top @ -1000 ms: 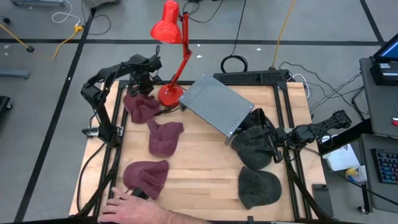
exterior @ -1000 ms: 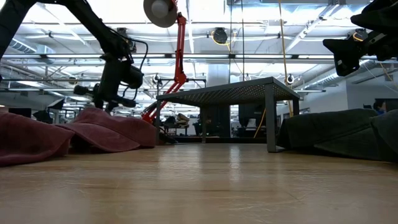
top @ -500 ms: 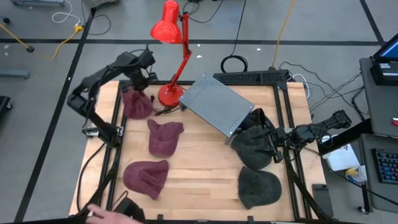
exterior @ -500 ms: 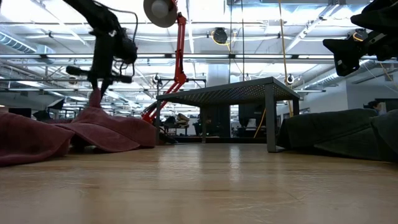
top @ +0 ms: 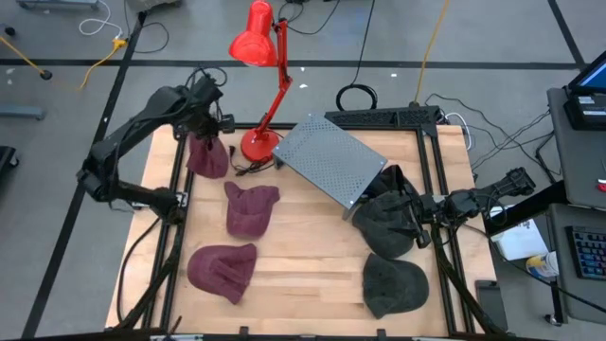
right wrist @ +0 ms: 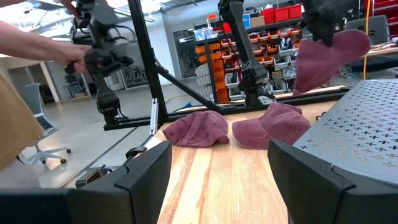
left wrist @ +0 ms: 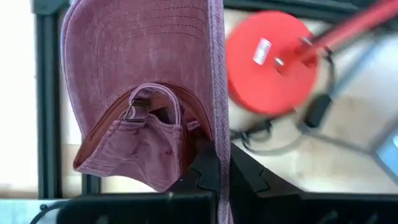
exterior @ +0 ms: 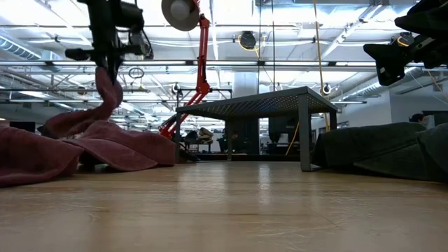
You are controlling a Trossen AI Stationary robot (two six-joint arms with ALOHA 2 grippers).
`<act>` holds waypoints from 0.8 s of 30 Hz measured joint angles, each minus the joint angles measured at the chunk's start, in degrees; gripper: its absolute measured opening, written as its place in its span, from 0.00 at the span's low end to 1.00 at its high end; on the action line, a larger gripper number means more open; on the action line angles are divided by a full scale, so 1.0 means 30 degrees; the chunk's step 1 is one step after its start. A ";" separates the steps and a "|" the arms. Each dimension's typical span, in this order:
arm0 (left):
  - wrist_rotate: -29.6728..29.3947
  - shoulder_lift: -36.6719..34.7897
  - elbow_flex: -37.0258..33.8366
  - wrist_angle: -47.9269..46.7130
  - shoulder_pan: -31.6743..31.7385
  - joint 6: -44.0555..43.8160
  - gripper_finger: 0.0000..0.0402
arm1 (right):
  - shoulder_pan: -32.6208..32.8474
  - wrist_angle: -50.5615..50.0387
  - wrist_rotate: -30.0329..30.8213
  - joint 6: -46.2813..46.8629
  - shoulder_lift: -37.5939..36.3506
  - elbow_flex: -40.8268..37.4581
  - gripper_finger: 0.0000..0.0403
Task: Pick & Place hat
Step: Put the red cap on the shelf
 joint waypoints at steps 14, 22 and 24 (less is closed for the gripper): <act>0.2523 -0.2588 0.0000 -0.0434 -0.4992 0.2518 0.02 | -0.0007 0.0004 -0.0002 0.0000 -0.0001 0.0004 0.64; 0.4484 -0.3499 0.0007 0.1843 -0.8867 0.3638 0.02 | -0.0007 0.0005 0.0000 0.0000 0.0001 0.0005 0.65; 0.4772 -0.3521 0.0007 0.2408 -0.9972 0.3807 0.02 | -0.0003 0.0000 -0.0003 0.0000 -0.0004 0.0000 0.65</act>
